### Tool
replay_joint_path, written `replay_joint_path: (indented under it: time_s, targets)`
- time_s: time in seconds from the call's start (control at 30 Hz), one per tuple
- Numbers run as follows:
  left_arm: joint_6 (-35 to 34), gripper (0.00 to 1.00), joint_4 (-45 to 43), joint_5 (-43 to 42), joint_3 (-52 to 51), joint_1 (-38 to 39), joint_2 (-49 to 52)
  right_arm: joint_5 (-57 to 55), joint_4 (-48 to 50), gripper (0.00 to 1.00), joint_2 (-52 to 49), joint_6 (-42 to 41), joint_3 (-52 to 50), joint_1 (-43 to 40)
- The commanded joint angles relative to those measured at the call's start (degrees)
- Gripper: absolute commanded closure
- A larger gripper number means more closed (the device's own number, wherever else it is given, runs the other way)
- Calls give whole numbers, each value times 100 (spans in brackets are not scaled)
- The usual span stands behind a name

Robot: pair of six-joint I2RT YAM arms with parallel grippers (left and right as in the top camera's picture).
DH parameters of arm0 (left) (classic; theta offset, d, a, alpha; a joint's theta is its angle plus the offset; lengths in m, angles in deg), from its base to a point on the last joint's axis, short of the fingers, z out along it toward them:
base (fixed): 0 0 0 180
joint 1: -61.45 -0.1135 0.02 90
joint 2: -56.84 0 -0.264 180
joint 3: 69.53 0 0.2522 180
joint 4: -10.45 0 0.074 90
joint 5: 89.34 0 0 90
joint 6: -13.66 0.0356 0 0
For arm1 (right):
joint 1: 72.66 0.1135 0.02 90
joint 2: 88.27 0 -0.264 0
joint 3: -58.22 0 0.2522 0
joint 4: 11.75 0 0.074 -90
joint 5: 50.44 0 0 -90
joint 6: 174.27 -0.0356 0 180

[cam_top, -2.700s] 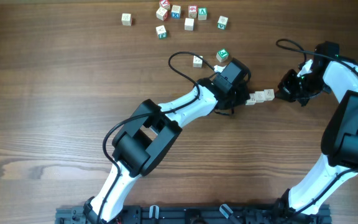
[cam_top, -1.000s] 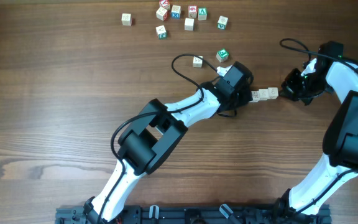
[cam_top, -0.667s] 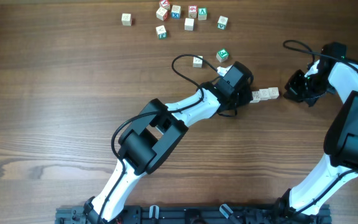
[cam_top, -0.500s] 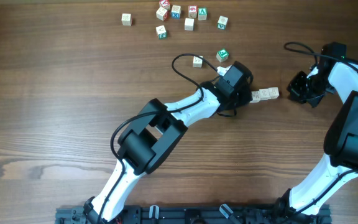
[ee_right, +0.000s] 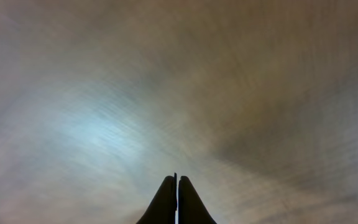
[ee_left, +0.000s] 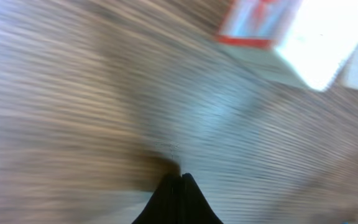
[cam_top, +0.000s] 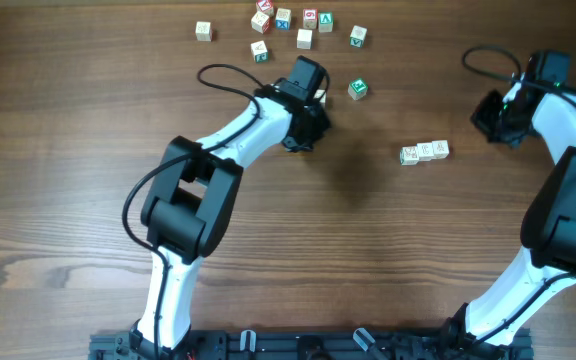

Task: Form a horizontal line
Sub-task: 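Lift both grippers away from the row and move them back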

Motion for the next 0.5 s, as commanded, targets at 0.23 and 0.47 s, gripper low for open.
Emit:
replay_joint_path:
  time_s: [0.23,0.47]
  targets:
    - [-146,96,426,824,-168,278,-164,378,326,95,24,994,1349,876]
    - [-142,91,431,1082,-166,461,-166,-852,479,95,-22,1182,1346,1700]
